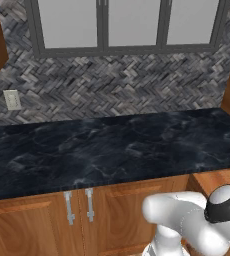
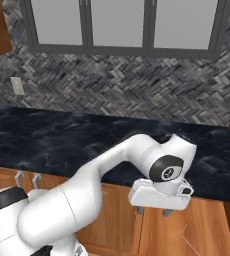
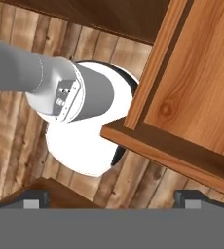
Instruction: Take a straw from the drawer in front and place it inside the glass cup on the dining counter.
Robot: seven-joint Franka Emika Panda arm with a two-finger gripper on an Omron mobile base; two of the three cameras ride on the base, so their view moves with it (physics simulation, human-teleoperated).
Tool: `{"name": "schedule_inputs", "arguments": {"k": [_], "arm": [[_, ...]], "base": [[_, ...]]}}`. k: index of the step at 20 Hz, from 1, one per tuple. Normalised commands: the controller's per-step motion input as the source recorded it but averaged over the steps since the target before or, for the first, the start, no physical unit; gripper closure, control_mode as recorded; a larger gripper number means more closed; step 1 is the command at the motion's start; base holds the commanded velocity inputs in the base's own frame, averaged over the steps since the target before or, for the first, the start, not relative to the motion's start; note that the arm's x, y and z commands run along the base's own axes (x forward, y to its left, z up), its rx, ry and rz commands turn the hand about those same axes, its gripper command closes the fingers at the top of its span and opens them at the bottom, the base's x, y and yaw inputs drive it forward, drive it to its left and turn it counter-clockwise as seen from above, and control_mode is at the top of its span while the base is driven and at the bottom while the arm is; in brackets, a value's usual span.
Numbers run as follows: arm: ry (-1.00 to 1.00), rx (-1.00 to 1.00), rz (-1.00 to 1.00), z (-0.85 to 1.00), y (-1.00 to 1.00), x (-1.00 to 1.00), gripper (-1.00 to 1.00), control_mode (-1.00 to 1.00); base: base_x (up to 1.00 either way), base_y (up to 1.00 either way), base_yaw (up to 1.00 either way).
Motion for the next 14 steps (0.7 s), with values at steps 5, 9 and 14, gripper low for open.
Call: {"name": "schedule_inputs", "arguments": {"k": [5, 9, 14], "arm": [[-0.14, -0.09, -0.12, -0.05, 0.22, 0.28, -1.00, -1.00], [0.07, -0.20, -0.12, 0.00, 0.26, 0.71, -1.00, -1.00], [0.18, -0.17, -0.09, -0.12, 0.04, 0.56, -1.00, -1.00]], "base": [[0.00, 0.00, 0.00], [0.00, 0.00, 0.00], [0.00, 0.00, 0.00]]}}
